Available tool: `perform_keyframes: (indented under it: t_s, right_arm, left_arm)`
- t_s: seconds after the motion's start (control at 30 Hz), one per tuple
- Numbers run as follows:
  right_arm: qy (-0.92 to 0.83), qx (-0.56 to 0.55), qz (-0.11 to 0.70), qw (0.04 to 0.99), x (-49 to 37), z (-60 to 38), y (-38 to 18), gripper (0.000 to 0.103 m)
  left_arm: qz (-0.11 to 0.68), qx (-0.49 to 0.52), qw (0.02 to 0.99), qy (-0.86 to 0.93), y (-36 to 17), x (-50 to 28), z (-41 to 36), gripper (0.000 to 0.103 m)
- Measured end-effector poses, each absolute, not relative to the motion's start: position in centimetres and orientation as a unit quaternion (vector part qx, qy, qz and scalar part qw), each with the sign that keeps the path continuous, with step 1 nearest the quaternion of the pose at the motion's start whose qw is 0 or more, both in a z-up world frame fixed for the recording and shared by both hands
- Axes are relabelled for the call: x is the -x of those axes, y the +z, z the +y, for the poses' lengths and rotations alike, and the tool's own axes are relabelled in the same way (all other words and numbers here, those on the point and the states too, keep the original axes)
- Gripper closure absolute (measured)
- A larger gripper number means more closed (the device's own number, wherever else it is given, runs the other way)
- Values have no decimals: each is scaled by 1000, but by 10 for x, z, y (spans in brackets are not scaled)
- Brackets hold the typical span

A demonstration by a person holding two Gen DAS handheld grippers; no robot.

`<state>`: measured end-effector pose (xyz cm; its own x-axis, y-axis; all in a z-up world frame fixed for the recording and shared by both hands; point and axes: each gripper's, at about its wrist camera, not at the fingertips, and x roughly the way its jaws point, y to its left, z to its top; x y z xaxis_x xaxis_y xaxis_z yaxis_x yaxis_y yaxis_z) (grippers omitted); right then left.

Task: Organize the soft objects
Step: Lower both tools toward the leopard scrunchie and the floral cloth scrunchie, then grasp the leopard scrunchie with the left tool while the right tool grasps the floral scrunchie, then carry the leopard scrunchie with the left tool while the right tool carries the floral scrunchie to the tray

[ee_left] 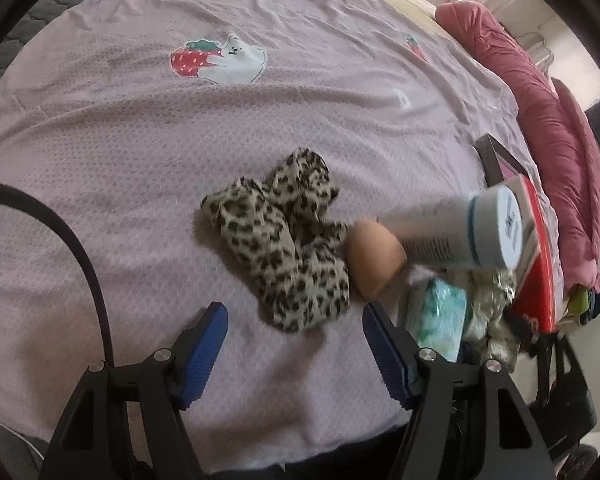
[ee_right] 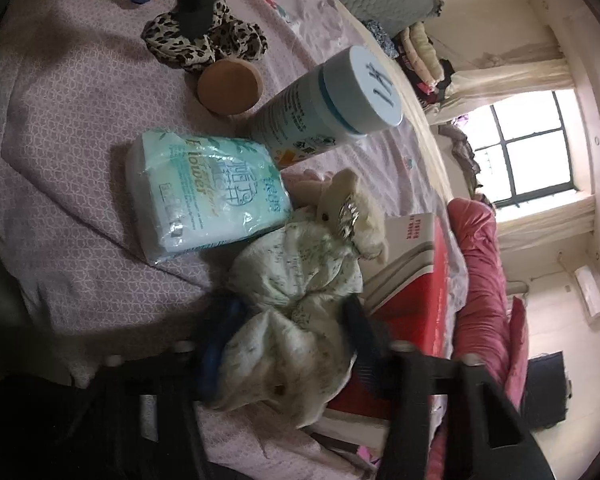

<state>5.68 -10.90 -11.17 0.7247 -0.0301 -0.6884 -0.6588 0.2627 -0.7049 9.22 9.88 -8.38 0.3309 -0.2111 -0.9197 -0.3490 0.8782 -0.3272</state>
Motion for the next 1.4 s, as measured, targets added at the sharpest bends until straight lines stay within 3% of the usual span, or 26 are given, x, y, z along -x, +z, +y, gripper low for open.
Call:
perform_keyframes:
  t_s: [0.13,0.33,0.4,0.6,0.63,0.73,1.4]
  right_arm:
    - [228,558,306,737,-62,-115,-108,80]
    - [240,502,308,772,-63,-128,-75,84]
    - [241,485,312,781,-66,-133,-65,84]
    - [244,453,315,797,-70,-136,-44,84]
    - [244,452,313,799,-69,-136,-40,84]
    - [245,450,307,802,-62,-135,-37,84]
    - [211,418,245,849,-48,-145,15,84]
  left_arm:
    - [585,231,775,60,-93,-106,99,33]
    - [583,242,772,71,-105,-121,105,34]
    - [577,254,773,76,-108,-125,110,38]
    - [577,261,769,88,-111,-130,118,72]
    - [577,263,768,85,-112,-131,118,83]
    - [571,266,774,70,-110,-129,116,94]
    - [485,201,849,53,1,-76,84,94]
